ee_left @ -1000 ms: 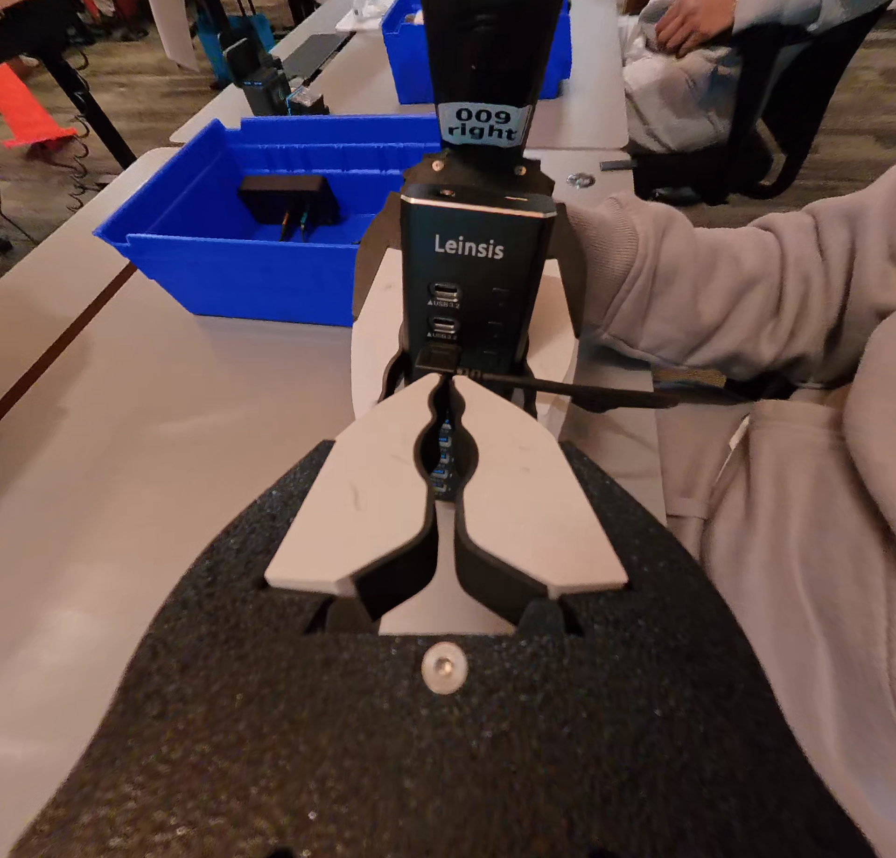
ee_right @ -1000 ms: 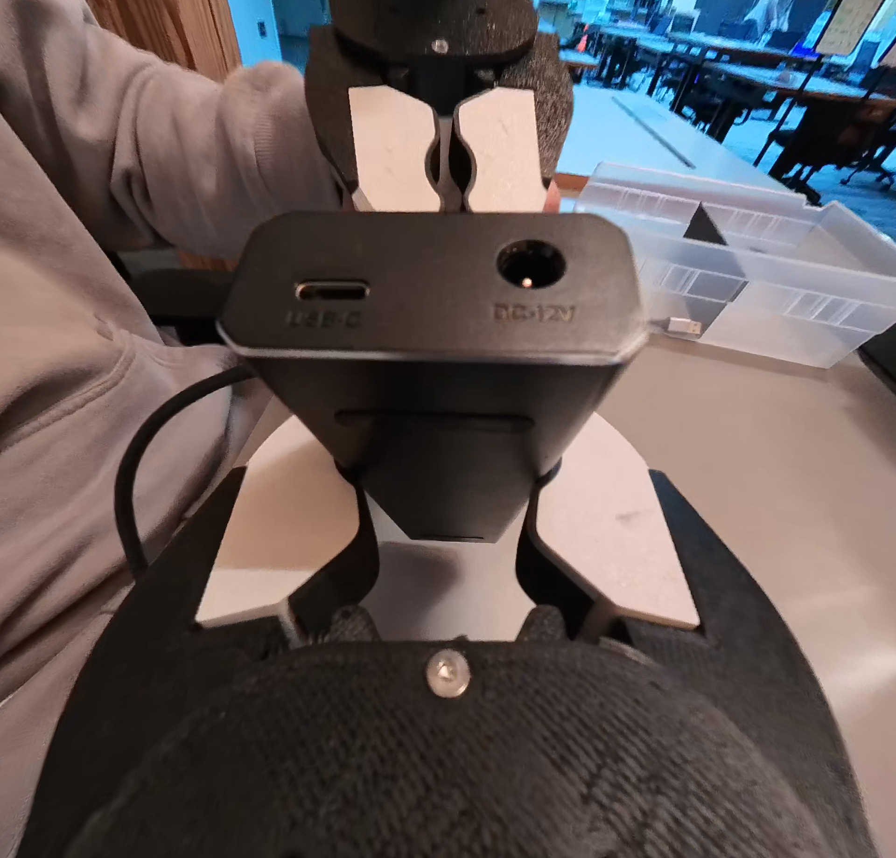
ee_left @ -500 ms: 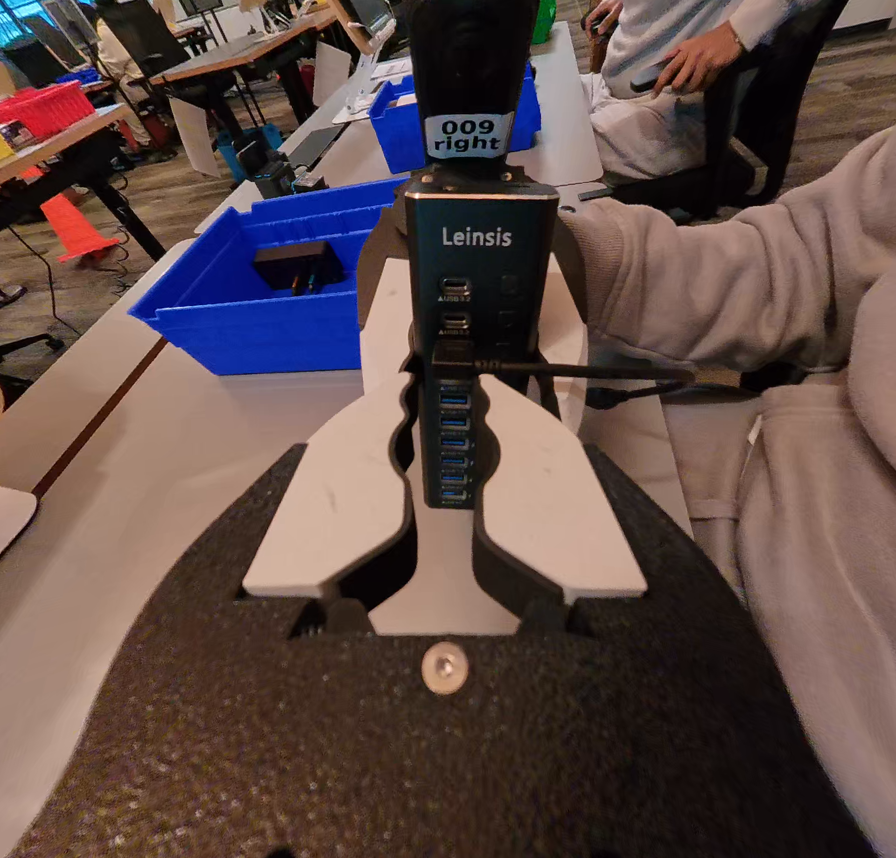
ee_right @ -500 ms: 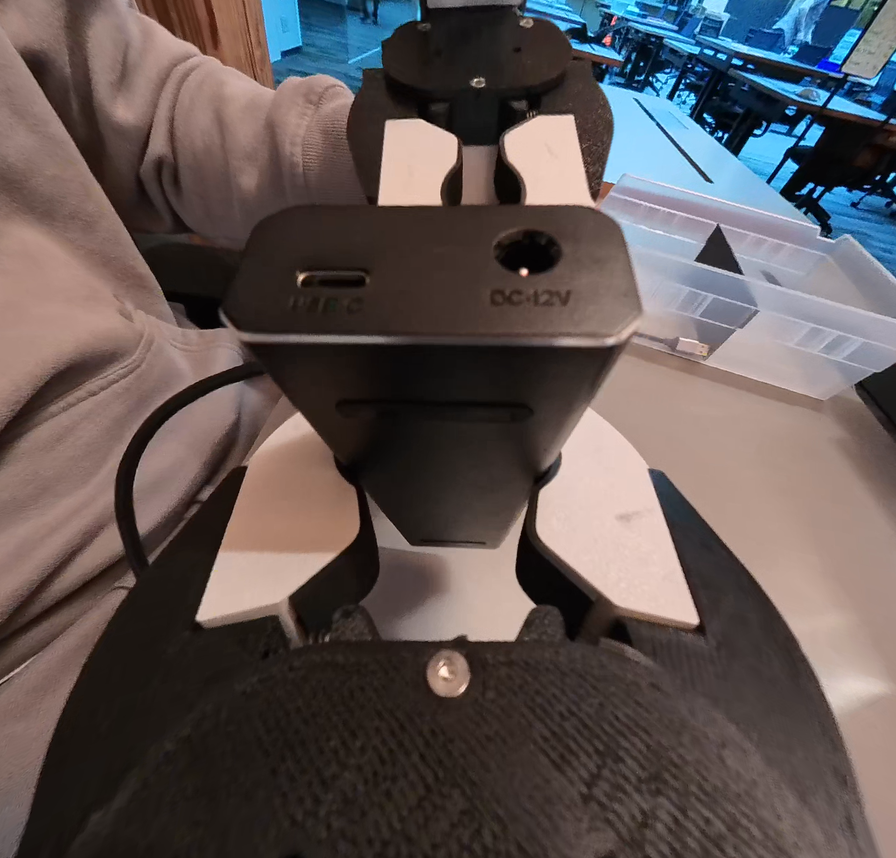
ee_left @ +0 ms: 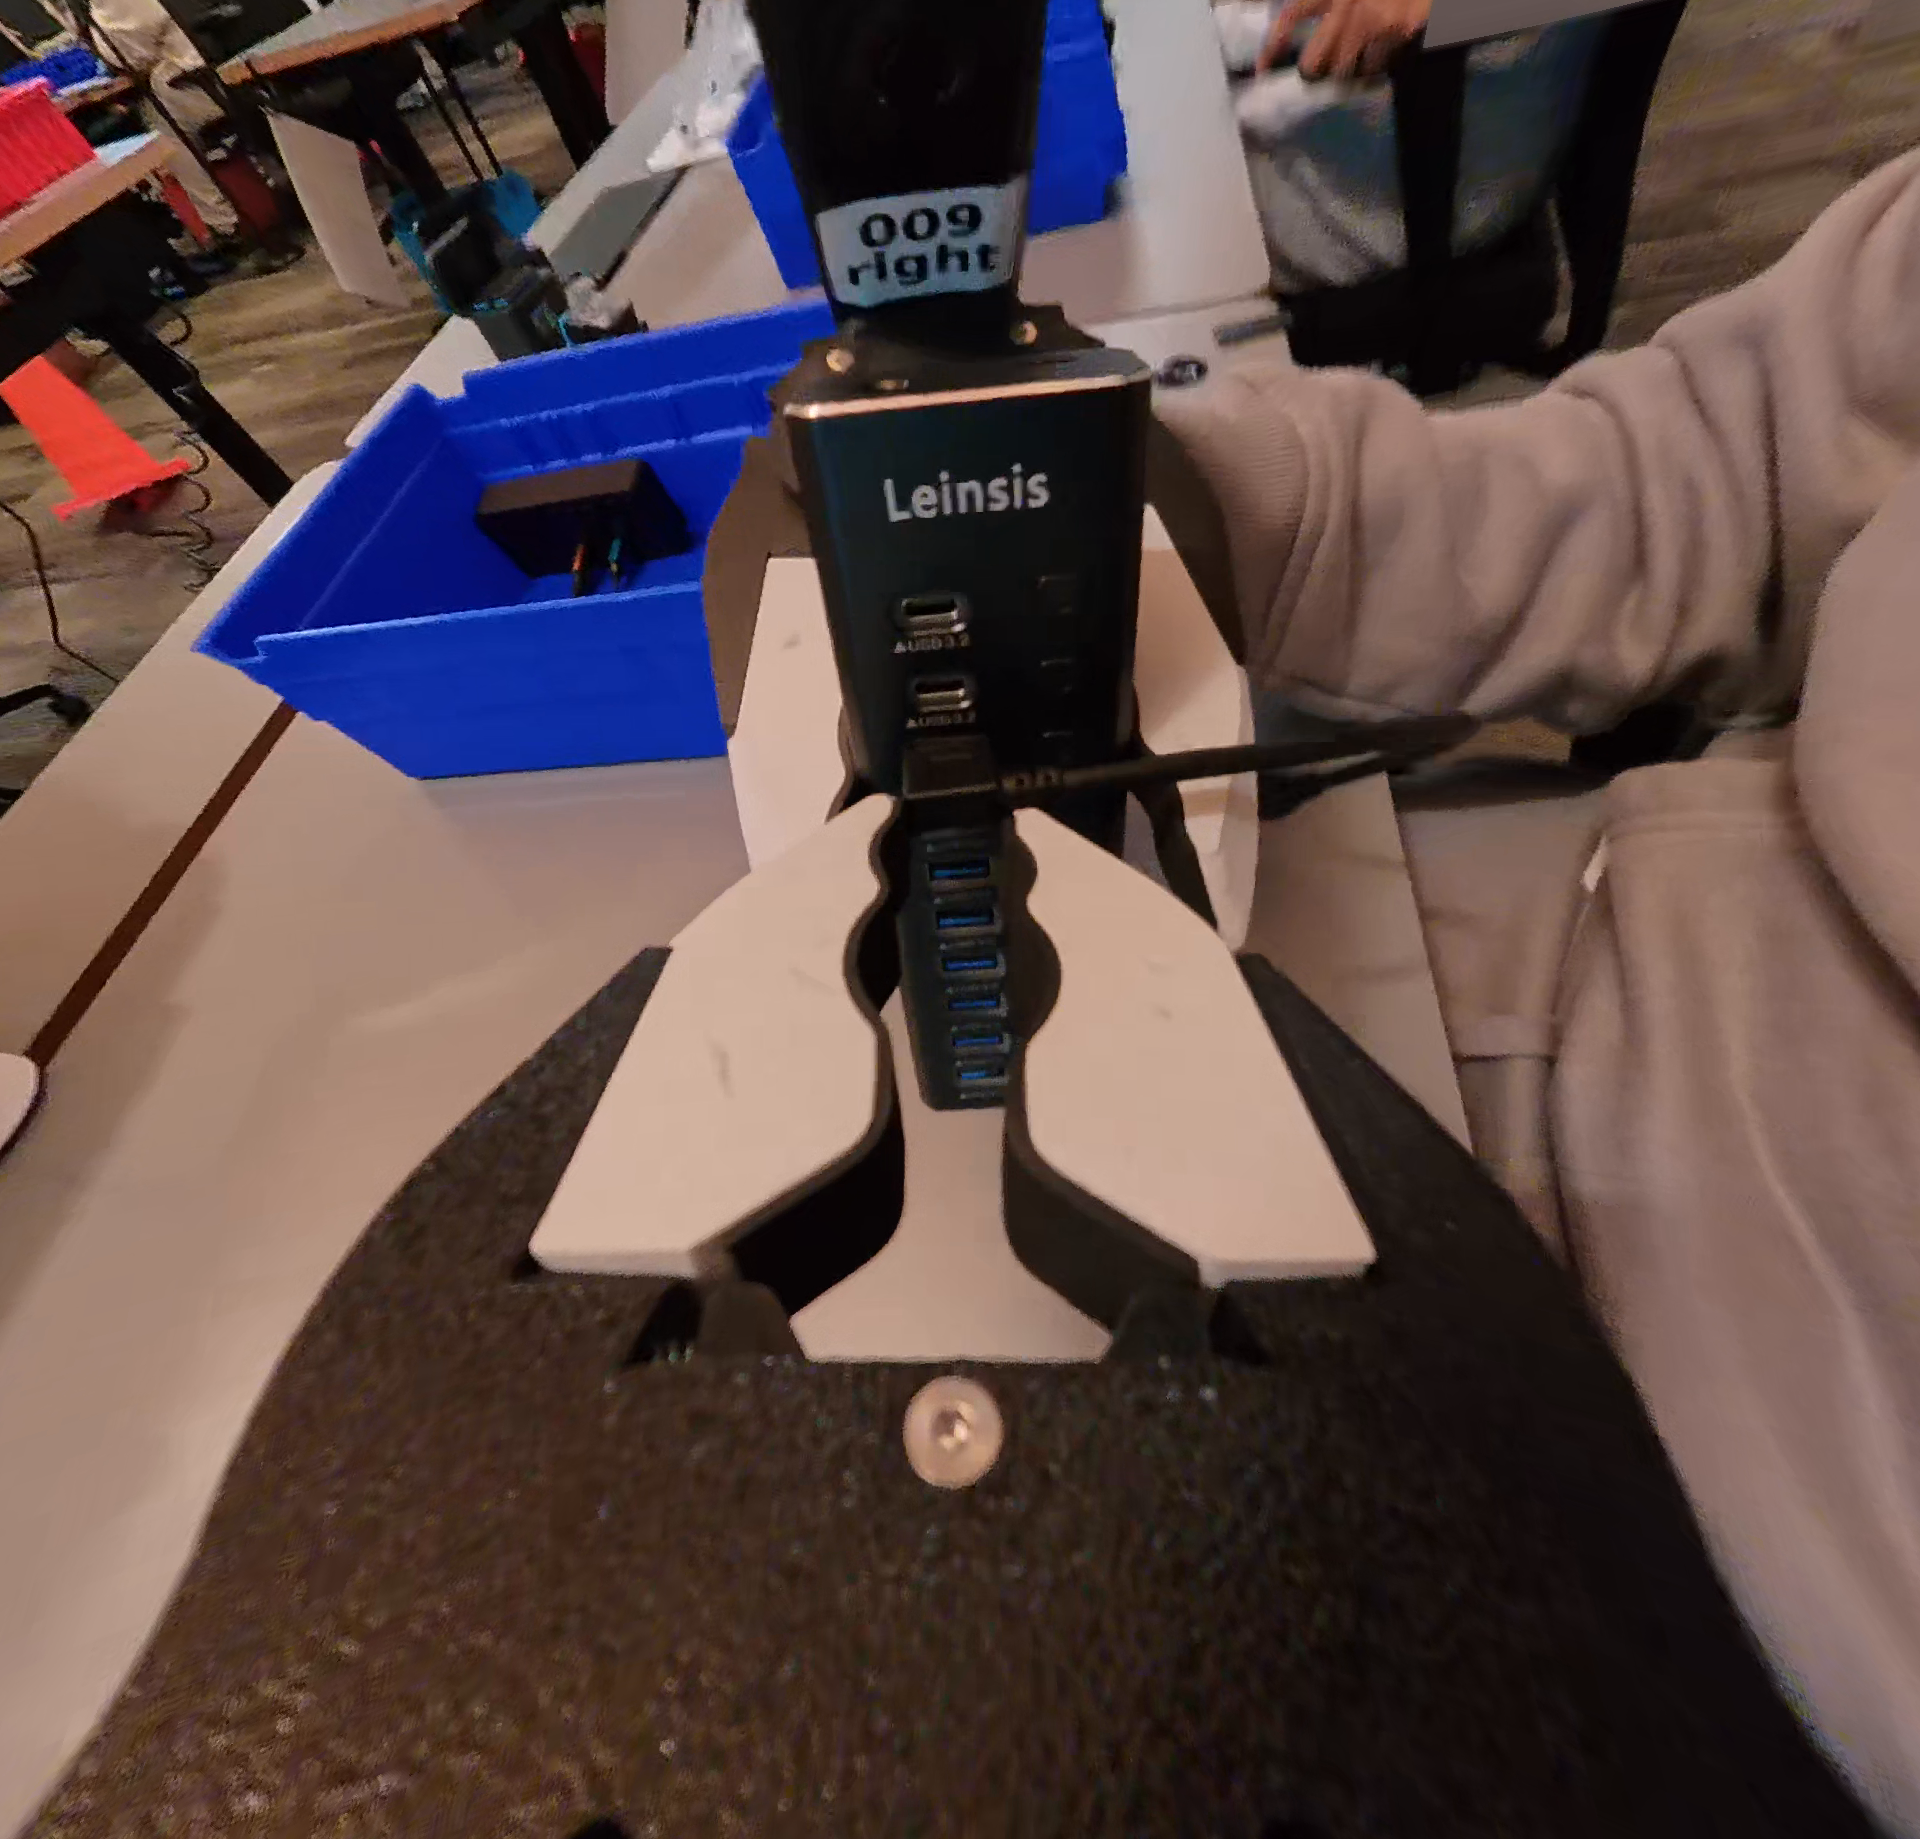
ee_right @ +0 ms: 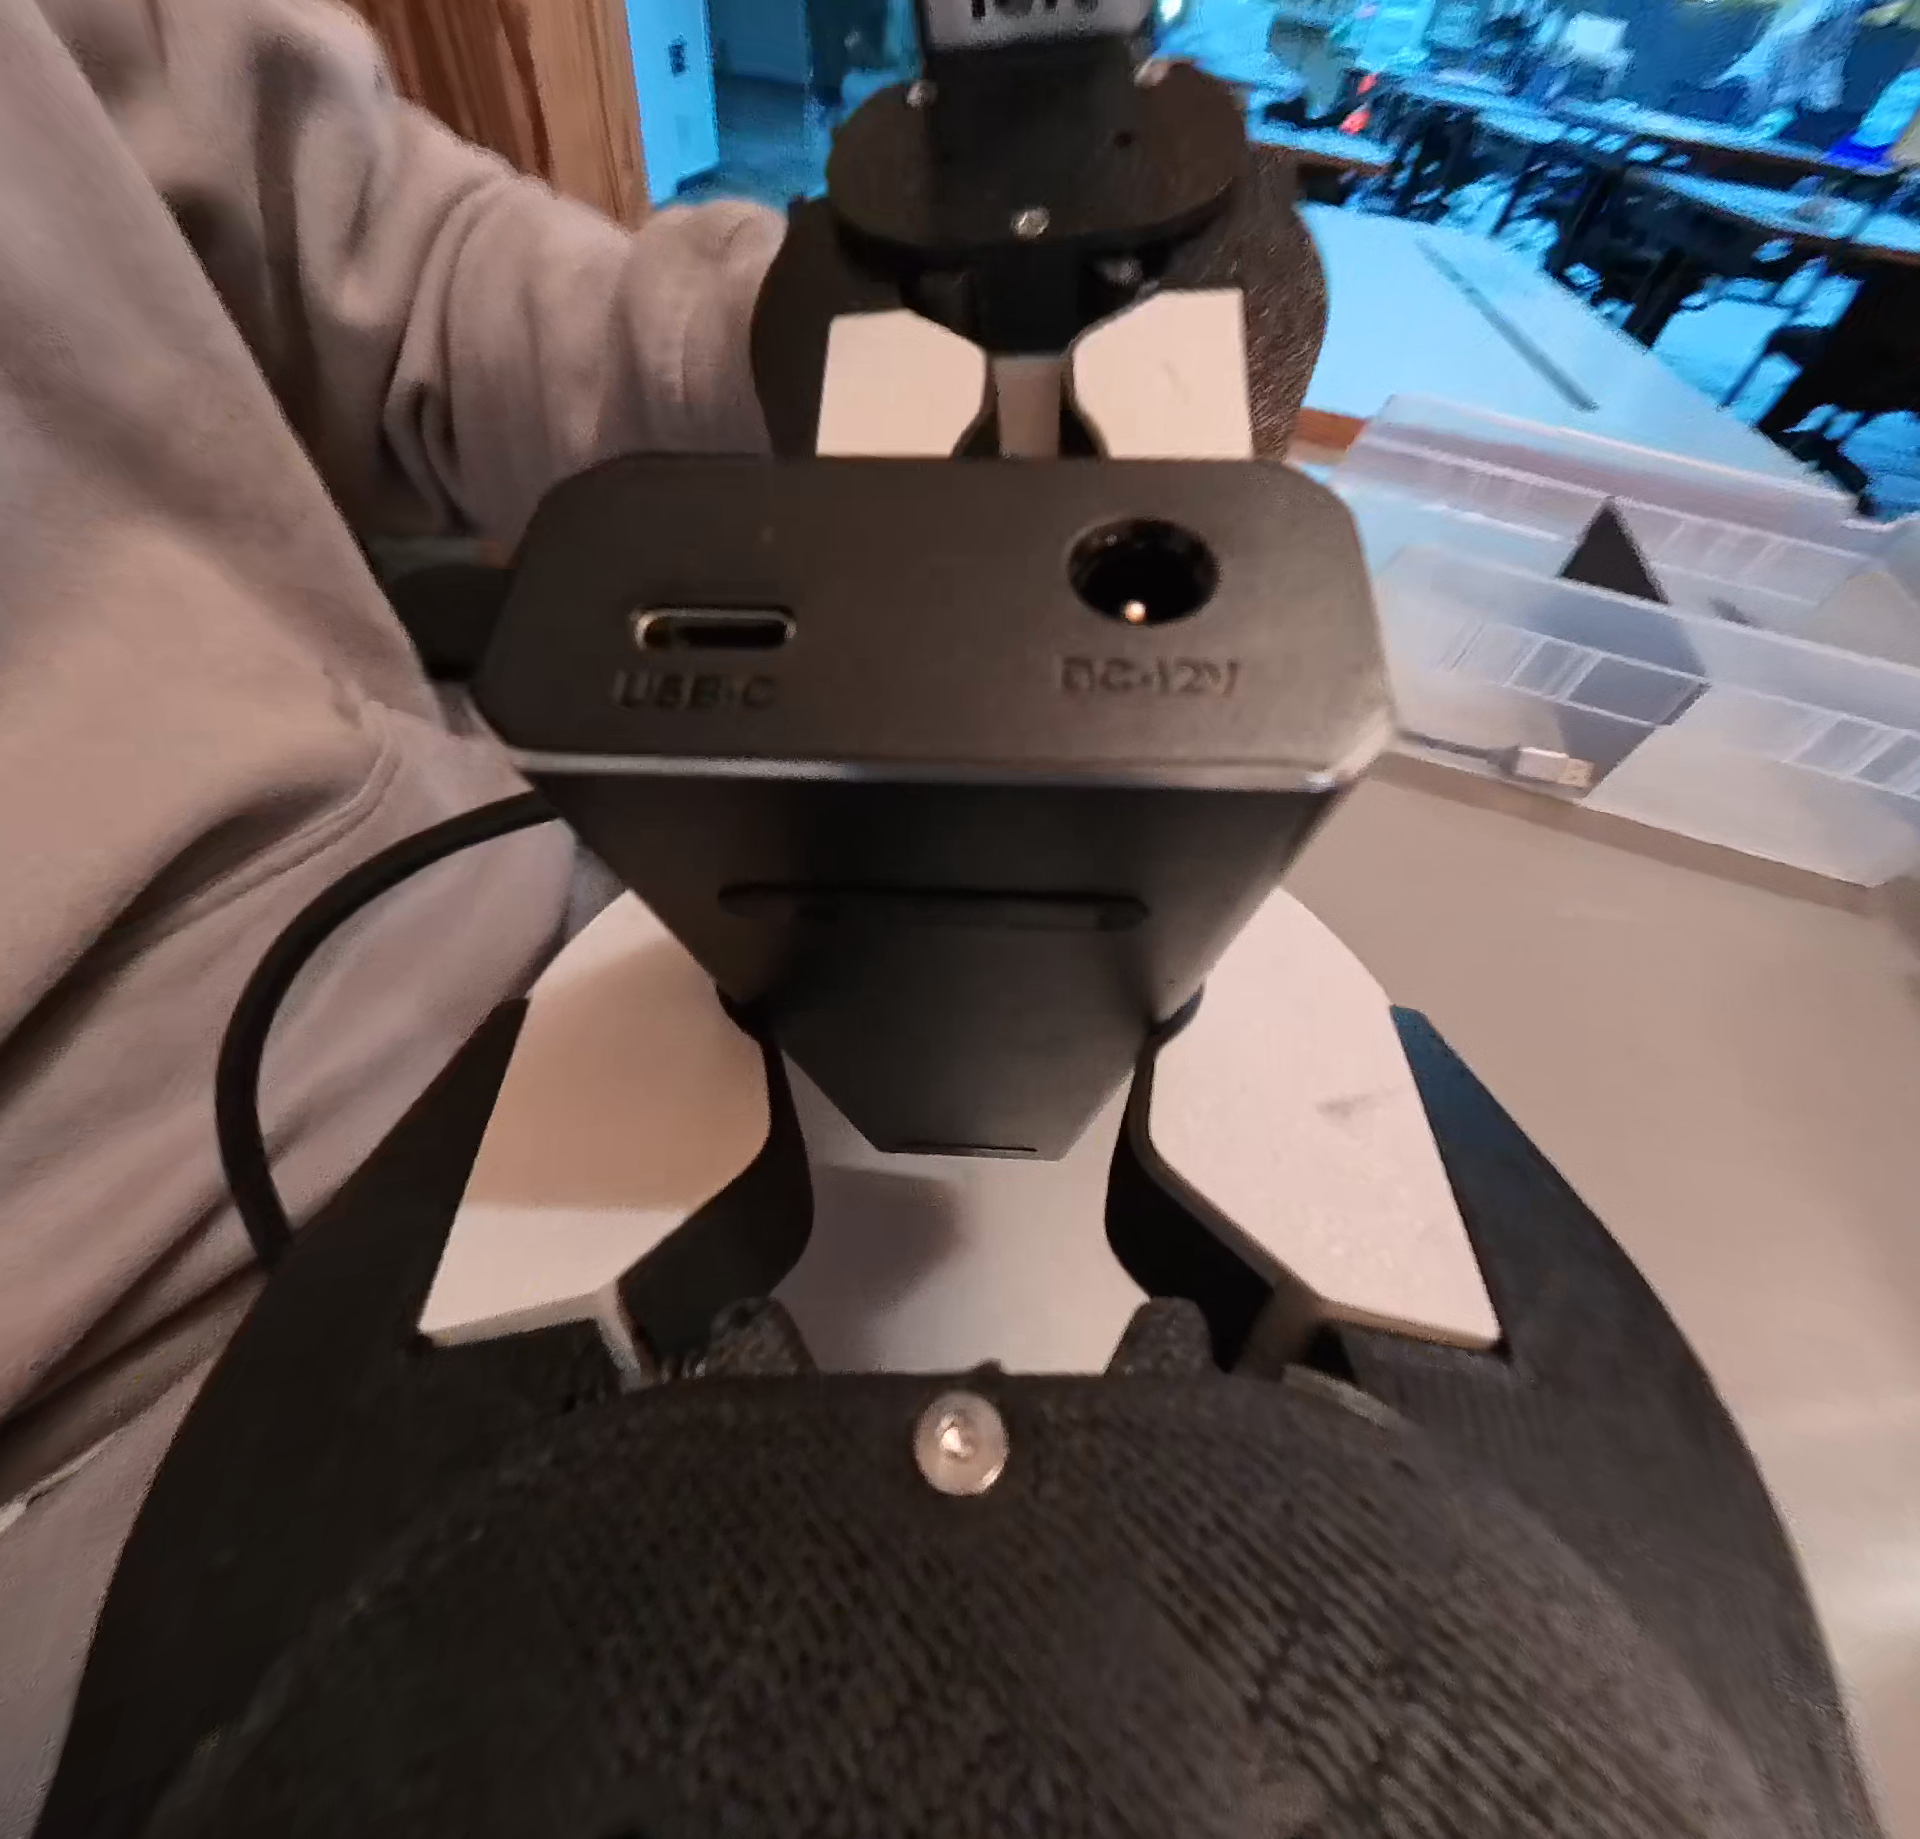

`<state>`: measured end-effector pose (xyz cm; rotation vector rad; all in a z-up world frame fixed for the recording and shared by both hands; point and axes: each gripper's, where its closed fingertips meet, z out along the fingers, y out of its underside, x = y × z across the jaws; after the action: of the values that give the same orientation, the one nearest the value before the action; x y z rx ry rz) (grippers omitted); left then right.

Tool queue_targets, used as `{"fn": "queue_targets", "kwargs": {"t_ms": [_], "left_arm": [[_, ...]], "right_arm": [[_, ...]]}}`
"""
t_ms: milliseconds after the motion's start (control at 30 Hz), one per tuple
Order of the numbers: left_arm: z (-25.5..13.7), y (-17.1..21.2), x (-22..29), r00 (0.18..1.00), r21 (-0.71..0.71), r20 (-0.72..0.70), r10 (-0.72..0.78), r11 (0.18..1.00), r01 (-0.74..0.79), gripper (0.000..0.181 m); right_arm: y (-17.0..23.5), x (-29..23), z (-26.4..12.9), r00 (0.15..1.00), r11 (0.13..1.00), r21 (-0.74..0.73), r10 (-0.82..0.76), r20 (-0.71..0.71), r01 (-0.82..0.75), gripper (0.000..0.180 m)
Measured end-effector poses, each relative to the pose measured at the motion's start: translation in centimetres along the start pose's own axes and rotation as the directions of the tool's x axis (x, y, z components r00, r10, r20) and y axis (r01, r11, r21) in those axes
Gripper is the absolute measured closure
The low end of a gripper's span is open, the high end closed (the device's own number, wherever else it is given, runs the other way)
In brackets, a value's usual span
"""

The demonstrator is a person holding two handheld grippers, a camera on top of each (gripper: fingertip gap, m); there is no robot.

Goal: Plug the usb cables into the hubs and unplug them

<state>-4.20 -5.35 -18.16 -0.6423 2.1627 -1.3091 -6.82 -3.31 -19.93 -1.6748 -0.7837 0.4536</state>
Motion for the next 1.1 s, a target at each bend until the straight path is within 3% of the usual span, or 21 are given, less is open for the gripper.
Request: {"fn": "queue_targets", "kwargs": {"t_ms": [67, 100, 300, 700, 867, 967, 1033, 1100], "left_arm": [[-0.1, -0.3, -1.1, 0.998, 0.022, 0.046, -0.036, 0.999, 0.035, 0.168], [-0.2, -0.2, -1.5, 0.997, 0.014, 0.072, -0.023, 1.0, 0.022, 0.177], [-1.8, -1.3, -2.0, 0.993, 0.124, 0.074, -0.09, 0.989, 0.08, 0.162], [0.2, -0.3, -1.0, 0.997, 0.052, 0.059, -0.054, 0.997, 0.051, 0.172], [0.4, 1.2, -1.3, 0.996, -0.041, 0.079, -0.033, 0.999, 0.036, 0.173], [-0.6, 0.0, -2.8, 0.986, -0.01, 0.165, -0.02, 1.0, 0.022, 0.152], [-1.0, -2.5, -2.0, 0.991, 0.106, 0.123, -0.051, 0.994, 0.038, 0.134], [-0.4, -3.2, -1.4, 0.994, 0.084, 0.092, -0.057, 0.995, 0.05, 0.119]], "right_arm": [[-0.1, 0.9, -0.5, 0.998, 1.0, -0.009, -0.007, -0.06, 0.007, 0.107], [0.2, 0.9, -0.9, 0.997, 0.999, -0.034, -0.026, -0.07, 0.024, 0.108], [0.8, 1.7, -2.1, 0.993, 0.999, -0.053, -0.016, -0.12, 0.01, 0.107], [1.5, 1.3, -1.1, 0.996, 0.996, -0.088, 0.002, -0.091, -0.01, 0.107], [2.8, 1.9, -0.7, 0.993, 0.99, -0.136, 0.015, -0.116, -0.031, 0.108], [3.1, 2.2, -0.4, 0.992, 0.989, -0.142, 0.033, -0.12, -0.05, 0.108], [3.8, 2.5, -0.4, 0.989, 0.98, -0.194, 0.021, -0.144, -0.049, 0.108], [3.9, 2.5, -0.1, 0.99, 0.979, -0.195, 0.032, -0.14, -0.059, 0.108]]}}
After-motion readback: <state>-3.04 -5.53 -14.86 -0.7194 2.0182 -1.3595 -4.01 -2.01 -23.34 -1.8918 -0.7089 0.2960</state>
